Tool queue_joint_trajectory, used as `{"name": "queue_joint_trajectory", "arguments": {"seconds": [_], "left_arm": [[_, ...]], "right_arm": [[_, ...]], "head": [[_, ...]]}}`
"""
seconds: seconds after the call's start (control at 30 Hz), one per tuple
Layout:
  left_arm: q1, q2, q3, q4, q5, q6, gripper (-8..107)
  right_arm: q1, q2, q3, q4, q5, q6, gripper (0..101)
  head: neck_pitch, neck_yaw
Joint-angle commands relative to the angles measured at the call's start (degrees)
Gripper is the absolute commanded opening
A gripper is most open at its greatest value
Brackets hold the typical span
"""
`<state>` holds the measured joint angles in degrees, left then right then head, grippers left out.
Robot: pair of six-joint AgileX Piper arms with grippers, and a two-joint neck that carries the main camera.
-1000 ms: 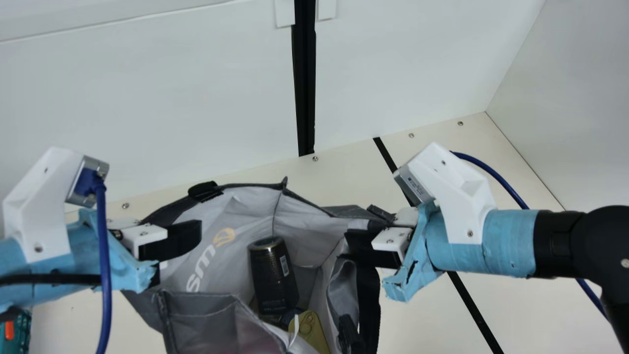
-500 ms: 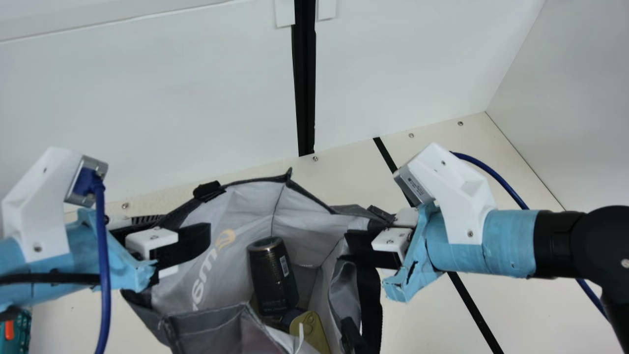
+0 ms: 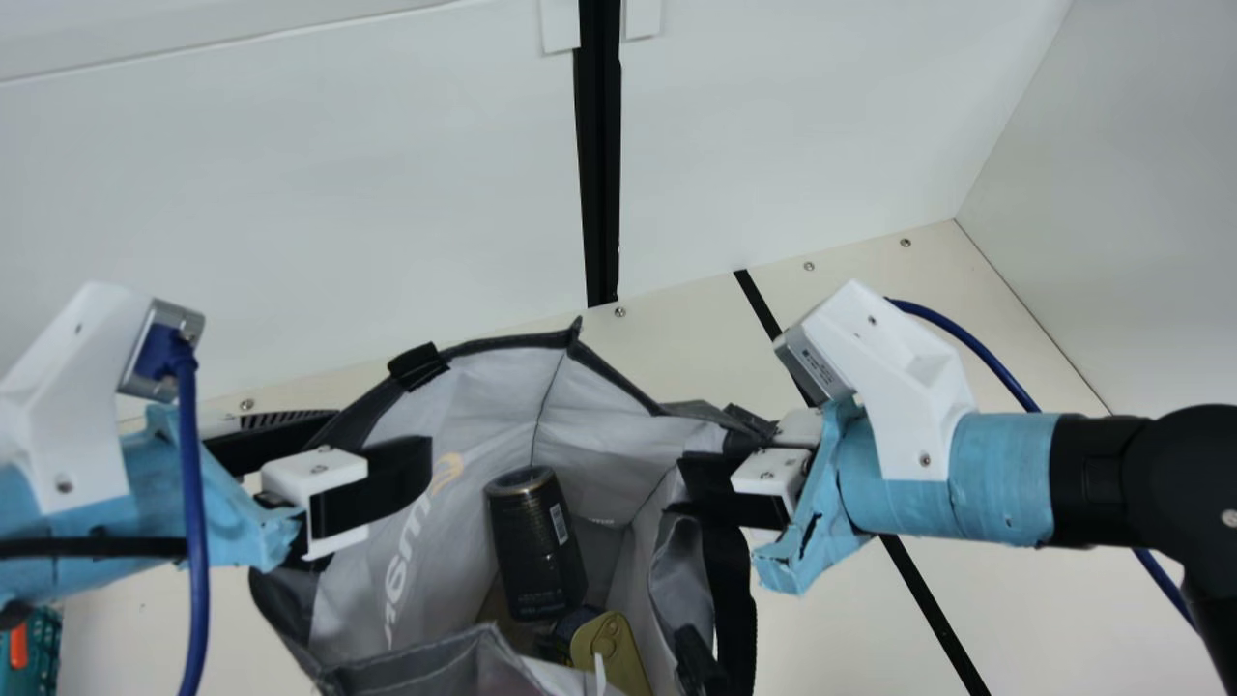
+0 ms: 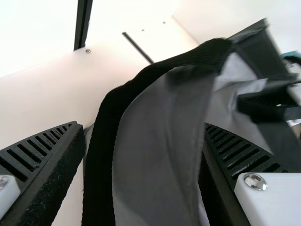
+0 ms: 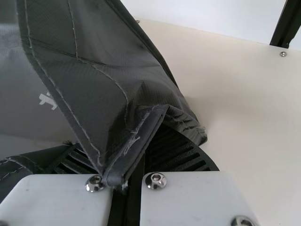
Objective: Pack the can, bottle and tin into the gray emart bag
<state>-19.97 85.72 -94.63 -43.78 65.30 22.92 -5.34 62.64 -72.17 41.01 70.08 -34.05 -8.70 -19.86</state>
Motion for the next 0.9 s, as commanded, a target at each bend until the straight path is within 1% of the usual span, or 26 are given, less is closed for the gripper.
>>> {"name": "queue_joint_trajectory", "arguments": {"seconds": [0.0, 0.23, 0.5, 0.67, 0.87], "left_arm": [[0.51, -0.32, -0.07, -1.74, -0.43, 0.72, 90], [2.72, -2.63, 0.18, -7.0, -1.84, 3.84, 90], [6.11, -6.95, 1.33, -7.19, -2.82, 4.35, 90], [8.23, -10.02, 2.51, -2.44, -3.32, 1.93, 90], [9.45, -13.15, 4.09, 9.39, -3.07, -3.93, 90]], "right_arm": [[0.0, 0.0, 0.0, 0.0, 0.0, 0.0, 0], [0.0, 0.0, 0.0, 0.0, 0.0, 0.0, 0], [0.0, 0.0, 0.0, 0.0, 0.0, 0.0, 0], [0.0, 0.0, 0.0, 0.0, 0.0, 0.0, 0], [0.0, 0.0, 0.0, 0.0, -0.05, 0.0, 0]], "head": [[-1.3, -0.14], [-1.3, -0.14], [-1.3, -0.14], [-1.3, -0.14], [-1.3, -0.14]]}}
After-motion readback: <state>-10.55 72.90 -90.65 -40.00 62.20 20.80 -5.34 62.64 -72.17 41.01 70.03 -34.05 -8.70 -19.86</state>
